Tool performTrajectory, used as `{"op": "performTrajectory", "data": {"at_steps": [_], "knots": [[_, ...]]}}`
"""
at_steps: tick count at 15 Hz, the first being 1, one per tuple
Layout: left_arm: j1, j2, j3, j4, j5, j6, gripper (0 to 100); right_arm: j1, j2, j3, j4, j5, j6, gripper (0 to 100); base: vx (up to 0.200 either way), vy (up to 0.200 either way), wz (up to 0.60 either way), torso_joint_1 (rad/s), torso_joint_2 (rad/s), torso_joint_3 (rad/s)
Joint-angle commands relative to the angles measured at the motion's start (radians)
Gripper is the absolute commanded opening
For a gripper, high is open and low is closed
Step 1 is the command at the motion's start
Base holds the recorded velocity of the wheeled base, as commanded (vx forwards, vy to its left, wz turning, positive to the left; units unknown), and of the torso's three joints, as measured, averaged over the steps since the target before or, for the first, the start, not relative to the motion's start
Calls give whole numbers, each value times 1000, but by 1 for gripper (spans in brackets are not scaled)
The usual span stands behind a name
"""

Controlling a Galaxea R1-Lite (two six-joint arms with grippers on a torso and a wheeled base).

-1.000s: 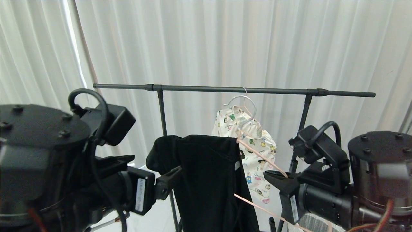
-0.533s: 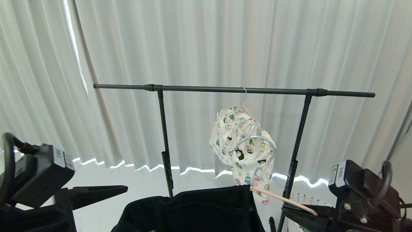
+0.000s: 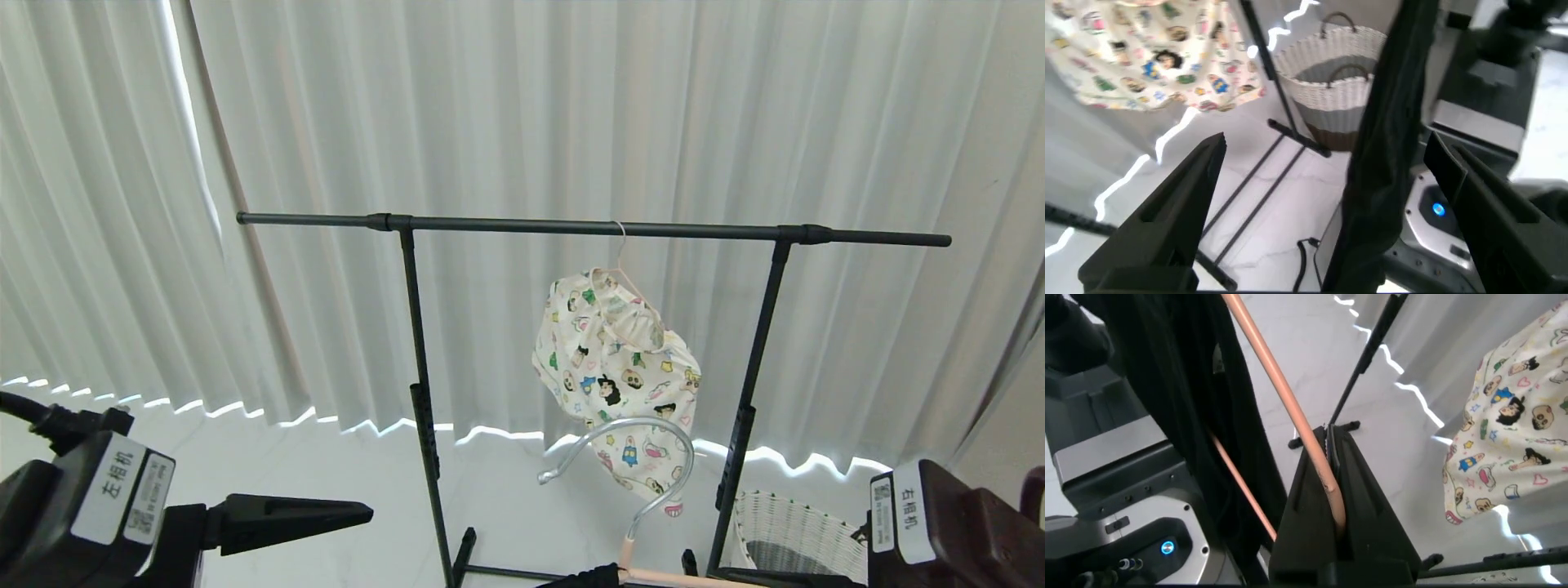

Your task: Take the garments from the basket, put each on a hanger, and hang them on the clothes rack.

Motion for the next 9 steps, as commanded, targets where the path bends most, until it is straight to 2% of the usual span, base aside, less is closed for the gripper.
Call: {"op": "performTrajectory", "data": {"at_steps": [1, 9], "knots": [[-29, 23, -3, 0, 0, 0, 100, 6, 2, 0, -1, 0, 0, 0, 0, 0, 0, 0, 0, 0], [-40, 141, -8, -3, 0, -6, 100, 29, 29, -48, -2, 0, -1, 0, 0, 0, 0, 0, 0, 0]]}}
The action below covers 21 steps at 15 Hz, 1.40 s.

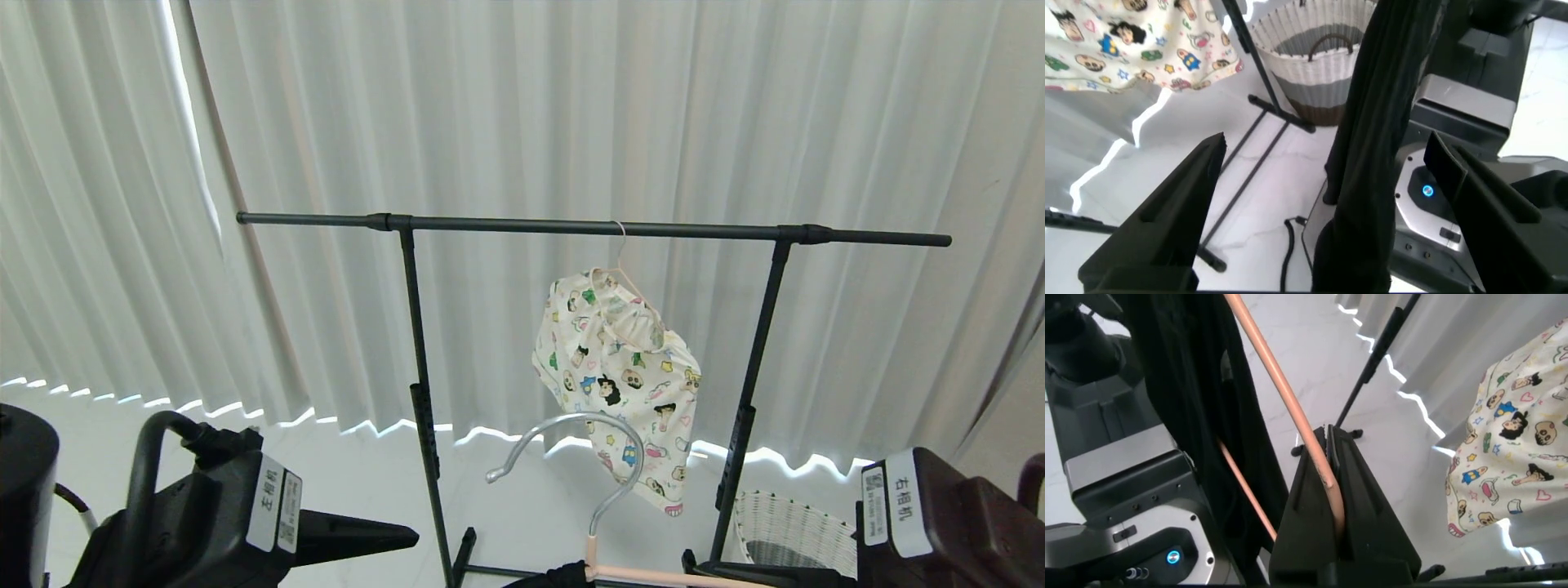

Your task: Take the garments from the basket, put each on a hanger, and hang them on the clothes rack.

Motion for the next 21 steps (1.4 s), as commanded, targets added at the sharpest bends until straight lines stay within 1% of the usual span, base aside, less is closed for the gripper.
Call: {"op": "performTrajectory", "data": {"at_steps": [1, 4, 5, 8, 13, 14, 16, 18, 19, 21], "knots": [[0, 21, 3, -1, -1, 1, 100, 3, 9, -11, -2, 1, 2, 0, 0, 0, 0, 0, 0, 0], [0, 20, 14, -1, 0, 4, 100, 3, 14, -14, -2, 1, 2, 0, 0, 0, 0, 0, 0, 0], [0, 21, 15, -1, -1, 6, 0, 3, 15, -14, -4, 0, 2, 0, 0, 0, 0, 0, 0, 0], [0, 26, 15, -1, 0, 6, 0, 3, 18, -12, -28, 0, 2, 0, 0, 0, 0, 0, 0, 0], [2, 26, 15, -1, 2, 6, 0, 5, 15, -11, -30, 1, 3, 0, 0, 0, 0, 0, 0, 0], [2, 26, 15, -1, 3, 6, 0, 5, 14, -9, -30, 1, 3, 100, 0, 0, 0, 0, 0, 0], [11, 26, 18, -1, 6, 6, 0, 3, 14, -9, -30, -2, 2, 100, 0, 0, 0, 0, 0, 0], [54, 21, 38, -1, 38, 6, 0, -4, 11, -5, -30, -35, 5, 100, 0, 0, 0, 0, 0, 0], [80, 20, 49, -1, 81, 7, 0, -4, 11, -2, -30, -57, 5, 100, 0, 0, 0, 0, 0, 0], [99, 20, 52, -1, 207, 7, 0, -4, 14, 0, -30, -58, 3, 100, 0, 0, 0, 0, 0, 0]]}}
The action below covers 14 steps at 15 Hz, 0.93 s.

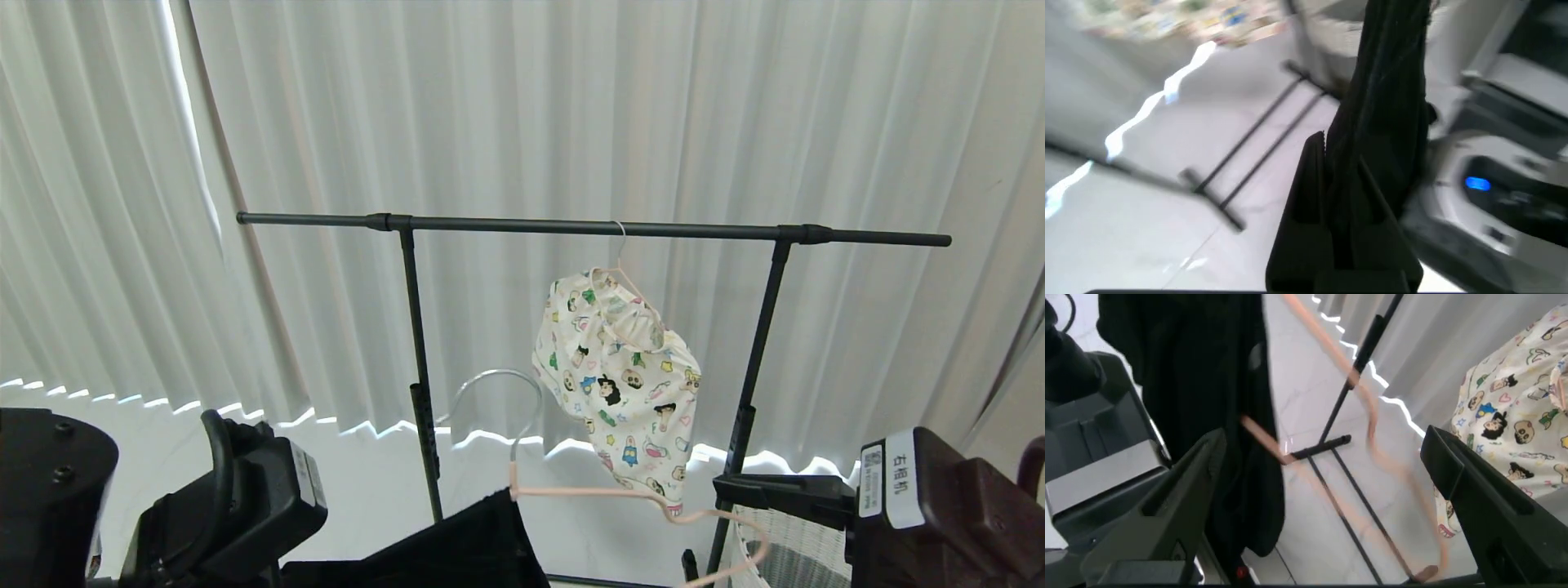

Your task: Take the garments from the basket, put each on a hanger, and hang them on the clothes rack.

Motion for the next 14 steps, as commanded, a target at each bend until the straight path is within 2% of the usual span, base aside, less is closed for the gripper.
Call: {"op": "performTrajectory", "data": {"at_steps": [1, 3, 6, 9, 11, 13, 14], "knots": [[16, -4, 3, -1, 54, -1, 0, 0, 7, 1, 1, 2, -2, 100, 0, 0, 0, 0, 0, 0], [25, -1, 0, -45, 70, -1, 0, 2, 29, 19, 3, 5, 1, 100, 0, 0, 0, 0, 0, 0], [29, 15, 0, -182, 71, -1, 0, -4, 115, 52, 4, 0, 19, 100, 0, 0, 0, 0, 0, 0], [30, 13, -1, -222, 73, -1, 0, -7, 225, 18, 1, -16, 174, 100, 0, 0, 0, 0, 0, 0], [30, 7, -1, -223, 74, -1, 0, -6, 294, -33, 1, -89, 274, 100, 0, 0, 0, 0, 0, 0], [30, 10, -17, -234, 74, -1, 0, -4, 356, -62, -2, -156, 337, 100, 0, 0, 0, 0, 0, 0], [30, 19, -29, -254, 74, -1, 0, -3, 372, -68, -13, -173, 342, 100, 0, 0, 0, 0, 0, 0]]}}
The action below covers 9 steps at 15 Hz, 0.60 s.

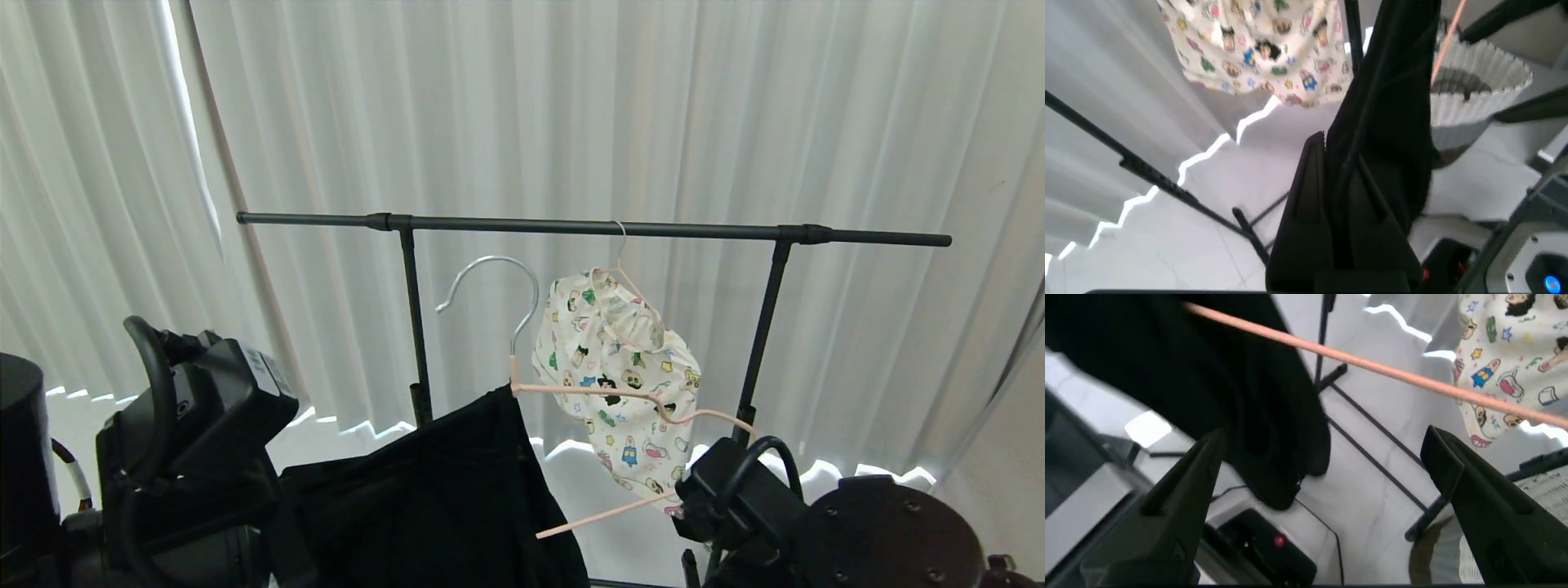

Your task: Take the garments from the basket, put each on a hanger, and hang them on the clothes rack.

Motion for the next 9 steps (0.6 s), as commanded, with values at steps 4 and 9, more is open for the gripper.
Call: {"op": "performTrajectory", "data": {"at_steps": [4, 9], "knots": [[17, 77, -54, -95, 62, 1, 0, 3, 99, -16, -75, -20, 1, 100, 0, 0, 0, 0, 0, 0], [17, 80, -82, -102, 62, 3, 0, -58, 111, -20, -85, -77, 4, 100, 0, 0, 0, 0, 0, 0]]}}
